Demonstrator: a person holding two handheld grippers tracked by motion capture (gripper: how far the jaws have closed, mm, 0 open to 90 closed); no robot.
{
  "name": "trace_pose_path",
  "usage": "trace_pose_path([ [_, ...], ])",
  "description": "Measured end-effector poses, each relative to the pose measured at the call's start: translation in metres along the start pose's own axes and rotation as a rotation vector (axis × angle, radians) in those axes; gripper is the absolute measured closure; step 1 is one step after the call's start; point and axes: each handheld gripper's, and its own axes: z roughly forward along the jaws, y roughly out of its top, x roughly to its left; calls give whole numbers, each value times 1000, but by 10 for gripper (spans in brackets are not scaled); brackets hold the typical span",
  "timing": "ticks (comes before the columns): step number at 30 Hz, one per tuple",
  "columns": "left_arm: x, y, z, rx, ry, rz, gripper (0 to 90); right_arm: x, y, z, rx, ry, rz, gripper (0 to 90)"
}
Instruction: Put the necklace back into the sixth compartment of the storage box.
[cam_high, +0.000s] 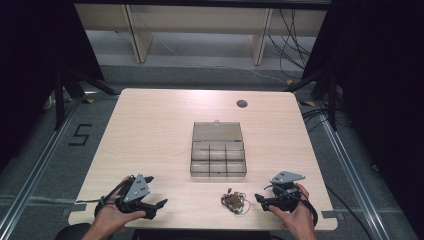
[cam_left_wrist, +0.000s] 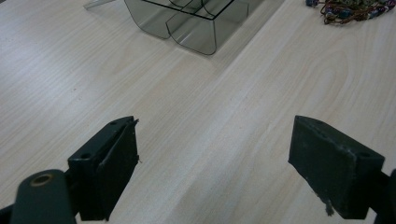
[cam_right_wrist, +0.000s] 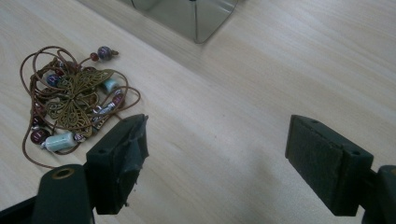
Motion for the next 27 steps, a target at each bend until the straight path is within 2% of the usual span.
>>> trace_pose_path([
  [1,-1,0,0,0,2,-18,150,0,0,1,7,5,-21,214],
  [4,0,0,0,4,3,1,151,2,1,0,22,19,-8,214],
  [5,0,0,0,4,3,1,151,2,2,1,18,22,-24,211],
  [9,0,0,0,6,2,-1,151,5,4,3,31,42,-20,187],
  [10,0,0,0,5,4,1,151,7,4,6,4,41,-17,188],
  [11,0,0,0,5,4,1,151,9,6,4,33,52,-9,187],
  [12,0,0,0,4,5,1,151,9,8,4,55,52,-32,185],
  [13,0,0,0,4,4,0,151,11,10,3,66,56,-24,186],
  [14,0,-1,0,4,1,1,151,14,12,2,75,58,-40,186],
  [17,0,-1,1,3,1,-1,150,15,15,1,82,60,-60,191],
  [18,-1,-1,1,6,2,-16,151,18,17,-1,94,65,-58,190],
  [19,-1,-1,1,9,1,-15,151,18,18,0,89,60,-90,190],
  [20,0,-1,1,8,2,-12,151,20,19,0,96,66,-72,191],
  [22,-1,-1,1,7,1,-20,151,22,21,0,98,61,-91,191],
  [27,0,-1,1,5,-3,-4,151,27,25,3,114,72,-125,194],
])
